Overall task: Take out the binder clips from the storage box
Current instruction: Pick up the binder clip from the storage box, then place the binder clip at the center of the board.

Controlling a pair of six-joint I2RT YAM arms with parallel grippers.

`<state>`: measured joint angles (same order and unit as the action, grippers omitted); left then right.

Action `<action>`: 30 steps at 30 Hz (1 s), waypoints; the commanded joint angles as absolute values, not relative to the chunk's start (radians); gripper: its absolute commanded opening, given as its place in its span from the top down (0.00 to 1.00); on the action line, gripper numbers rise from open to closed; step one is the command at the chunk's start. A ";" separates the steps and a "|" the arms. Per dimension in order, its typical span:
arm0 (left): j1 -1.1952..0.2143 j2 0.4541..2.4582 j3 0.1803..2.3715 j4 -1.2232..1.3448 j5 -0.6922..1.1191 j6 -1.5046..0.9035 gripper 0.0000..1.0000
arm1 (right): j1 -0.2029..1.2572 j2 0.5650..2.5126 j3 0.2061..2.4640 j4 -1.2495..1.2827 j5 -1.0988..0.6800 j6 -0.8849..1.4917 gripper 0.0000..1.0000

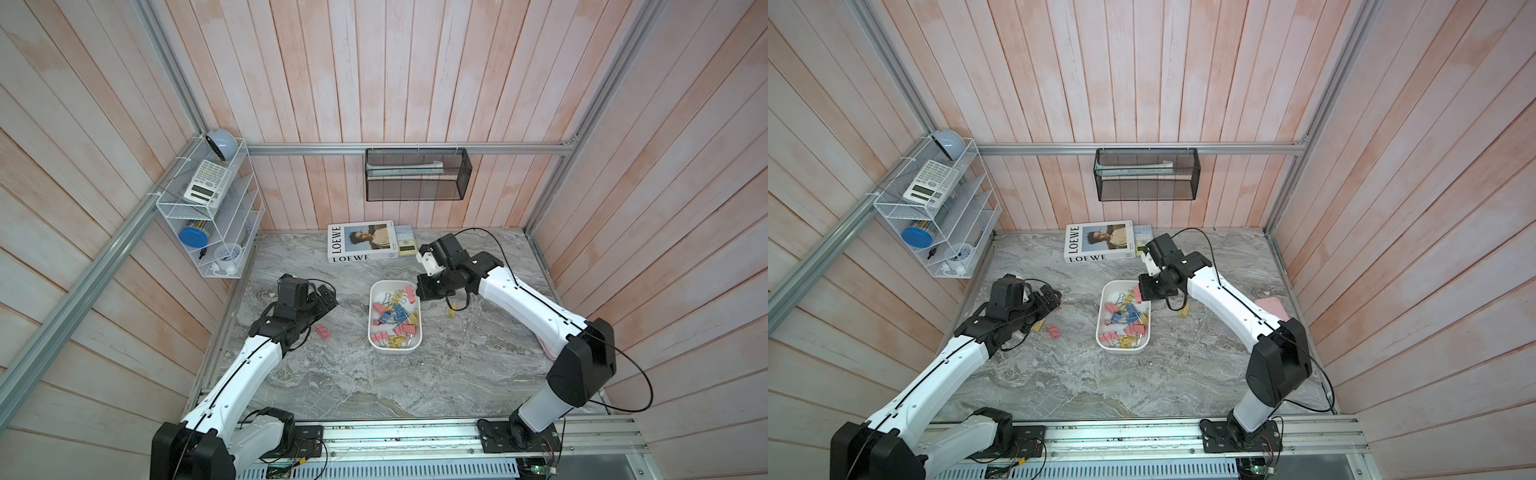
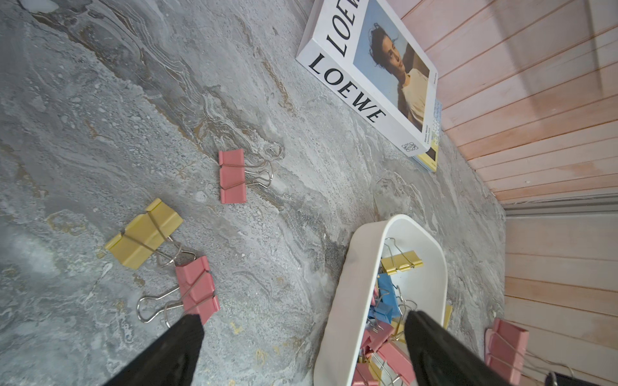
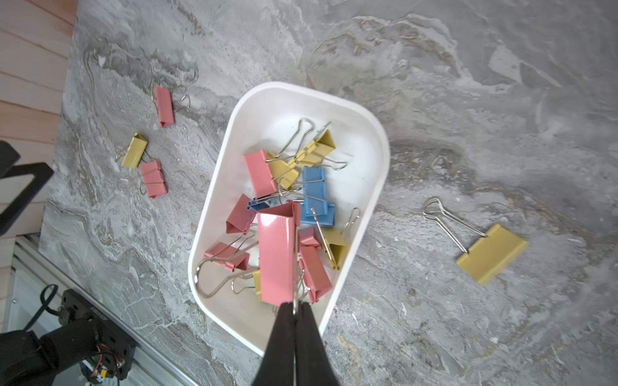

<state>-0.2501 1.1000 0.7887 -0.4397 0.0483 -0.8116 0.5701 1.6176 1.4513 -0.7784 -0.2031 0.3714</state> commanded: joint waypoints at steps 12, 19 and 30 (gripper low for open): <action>-0.420 1.195 0.853 -0.388 0.008 -0.807 0.00 | 0.171 1.540 1.106 -0.392 -0.439 0.552 1.00; -0.505 1.259 0.919 -0.436 -0.045 -0.787 0.00 | 0.112 1.673 1.118 -0.280 -0.501 0.605 1.00; -0.596 1.368 1.007 -0.516 -0.078 -0.784 0.00 | 0.052 1.911 1.158 -0.106 -0.601 0.730 1.00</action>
